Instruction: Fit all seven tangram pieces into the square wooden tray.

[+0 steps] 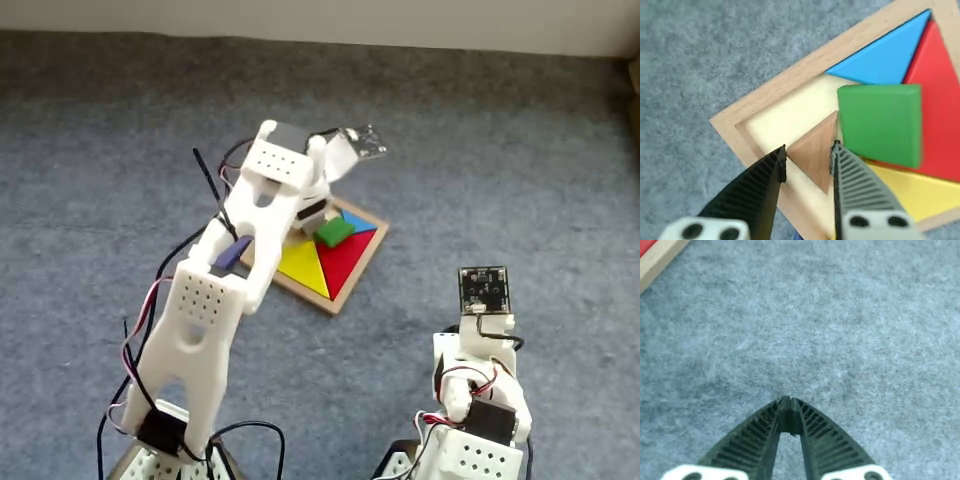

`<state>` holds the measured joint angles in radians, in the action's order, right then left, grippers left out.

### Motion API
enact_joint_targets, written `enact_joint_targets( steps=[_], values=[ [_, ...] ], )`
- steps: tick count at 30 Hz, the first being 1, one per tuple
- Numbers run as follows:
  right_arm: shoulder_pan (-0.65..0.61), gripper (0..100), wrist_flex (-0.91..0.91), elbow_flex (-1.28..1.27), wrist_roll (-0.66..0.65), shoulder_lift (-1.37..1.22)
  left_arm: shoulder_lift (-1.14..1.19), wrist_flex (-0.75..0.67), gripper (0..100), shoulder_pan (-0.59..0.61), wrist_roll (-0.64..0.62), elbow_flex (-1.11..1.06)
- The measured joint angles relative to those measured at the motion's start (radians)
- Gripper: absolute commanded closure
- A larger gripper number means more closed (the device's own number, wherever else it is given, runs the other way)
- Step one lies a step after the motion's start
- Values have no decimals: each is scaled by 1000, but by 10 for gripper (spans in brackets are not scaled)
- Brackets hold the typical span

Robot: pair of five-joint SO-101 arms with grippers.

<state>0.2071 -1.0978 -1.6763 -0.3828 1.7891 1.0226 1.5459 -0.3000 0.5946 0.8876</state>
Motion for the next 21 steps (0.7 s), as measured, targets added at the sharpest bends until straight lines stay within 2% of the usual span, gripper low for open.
enact_joint_targets(
  steps=[7, 13, 21],
  values=[
    [0, 989, 0, 0, 0, 0, 6, 35, 934, 0, 34, 2],
    [0, 989, 0, 0, 0, 0, 21, 164, 986, 6, 40, 86],
    [0, 989, 0, 0, 0, 0, 29, 199, 989, 6, -18, 167]
  ],
)
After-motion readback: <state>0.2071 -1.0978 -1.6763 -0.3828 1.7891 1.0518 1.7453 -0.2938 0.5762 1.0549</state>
